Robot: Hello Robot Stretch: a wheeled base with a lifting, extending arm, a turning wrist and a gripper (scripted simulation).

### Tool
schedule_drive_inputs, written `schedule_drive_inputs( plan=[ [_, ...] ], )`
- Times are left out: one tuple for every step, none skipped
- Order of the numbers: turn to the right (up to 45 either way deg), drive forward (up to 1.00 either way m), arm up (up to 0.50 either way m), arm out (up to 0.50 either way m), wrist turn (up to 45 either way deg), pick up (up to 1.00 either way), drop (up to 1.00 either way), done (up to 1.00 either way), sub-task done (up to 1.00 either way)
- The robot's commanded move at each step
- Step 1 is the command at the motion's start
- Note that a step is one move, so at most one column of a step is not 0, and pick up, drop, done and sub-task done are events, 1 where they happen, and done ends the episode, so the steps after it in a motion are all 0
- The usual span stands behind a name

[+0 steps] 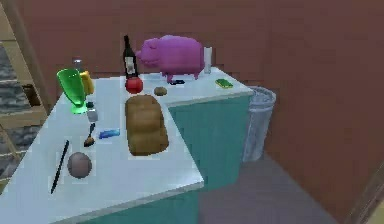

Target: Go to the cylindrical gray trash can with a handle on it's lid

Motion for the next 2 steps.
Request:
schedule_drive_inputs(
  plan=[
    [45.0, 0.0, 0.0, 0.0, 0.0, 0.0, 0.0, 0.0, 0.0],
    [27.0, 0.0, 0.0, 0.0, 0.0, 0.0, 0.0, 0.0, 0.0]
  ],
)
